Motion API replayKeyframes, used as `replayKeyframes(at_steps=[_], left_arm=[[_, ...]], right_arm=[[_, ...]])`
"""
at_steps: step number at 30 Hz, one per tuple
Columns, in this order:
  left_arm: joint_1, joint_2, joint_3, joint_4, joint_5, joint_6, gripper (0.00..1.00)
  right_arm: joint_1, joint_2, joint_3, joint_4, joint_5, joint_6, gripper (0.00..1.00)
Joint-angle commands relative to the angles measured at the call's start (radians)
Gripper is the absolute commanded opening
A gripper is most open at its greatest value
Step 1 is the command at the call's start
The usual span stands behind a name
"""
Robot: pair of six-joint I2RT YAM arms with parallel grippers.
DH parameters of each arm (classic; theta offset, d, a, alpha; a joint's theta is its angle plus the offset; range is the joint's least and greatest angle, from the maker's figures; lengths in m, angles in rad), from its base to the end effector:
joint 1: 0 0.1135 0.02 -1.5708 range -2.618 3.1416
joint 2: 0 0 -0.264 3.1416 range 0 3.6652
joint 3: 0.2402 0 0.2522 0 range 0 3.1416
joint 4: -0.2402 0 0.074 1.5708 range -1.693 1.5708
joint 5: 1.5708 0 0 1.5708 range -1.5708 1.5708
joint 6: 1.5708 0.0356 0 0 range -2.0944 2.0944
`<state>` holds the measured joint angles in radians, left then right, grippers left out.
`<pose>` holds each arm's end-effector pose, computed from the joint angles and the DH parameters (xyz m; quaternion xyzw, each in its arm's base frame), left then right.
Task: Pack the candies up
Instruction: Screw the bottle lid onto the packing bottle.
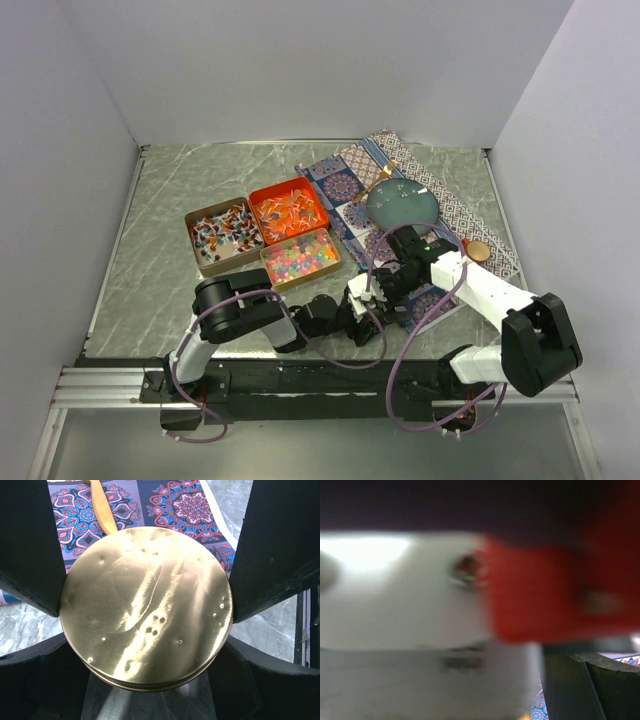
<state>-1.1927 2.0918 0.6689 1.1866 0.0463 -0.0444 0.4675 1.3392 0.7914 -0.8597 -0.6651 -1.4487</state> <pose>0.1289 -0.3290 0.0834 0.4386 0.6516 -0.3736 0.4935 0.1832 0.1171 0.1934 -0.7860 0.5200 0.2507 0.2213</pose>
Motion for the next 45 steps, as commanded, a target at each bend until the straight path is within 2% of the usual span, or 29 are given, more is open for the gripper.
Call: replayKeyframes(at_steps=[1,5,7,13,20,27,31,35,45], left_arm=[[-0.007,0.114,-0.069,-0.521,-0.036,0.0,0.01],[-0.007,0.114,-0.072,-0.516,-0.042,0.003,0.01],[-0.008,0.111,-0.075,-0.516,-0.043,0.008,0.01],[-0.001,0.117,-0.078,-0.519,-0.043,0.0,0.01],[0.005,0.142,-0.063,-0.532,-0.043,-0.012,0.01],[0.015,0.143,-0.058,-0.541,-0.043,-0.012,0.01],[0.028,0.148,-0.058,-0.544,-0.043,-0.023,0.01],[0.036,0.148,-0.057,-0.547,-0.042,-0.025,0.01],[0.039,0.154,-0.048,-0.562,-0.043,-0.02,0.01]], right_arm=[[0.054,0.091,-0.073,0.051,0.084,0.195,0.75],[0.054,0.051,-0.093,0.042,0.073,0.202,0.82],[0.051,0.029,-0.109,0.033,0.065,0.197,1.0],[0.051,-0.08,-0.161,0.011,0.084,0.195,1.0],[0.007,-0.153,-0.233,0.018,0.182,0.191,1.0],[-0.047,-0.091,-0.198,0.005,0.242,0.226,1.0],[-0.147,-0.041,-0.143,-0.093,0.242,0.142,1.0],[-0.225,-0.066,-0.127,-0.14,0.263,0.056,1.0],[-0.291,-0.124,-0.138,-0.151,0.288,0.017,1.0]])
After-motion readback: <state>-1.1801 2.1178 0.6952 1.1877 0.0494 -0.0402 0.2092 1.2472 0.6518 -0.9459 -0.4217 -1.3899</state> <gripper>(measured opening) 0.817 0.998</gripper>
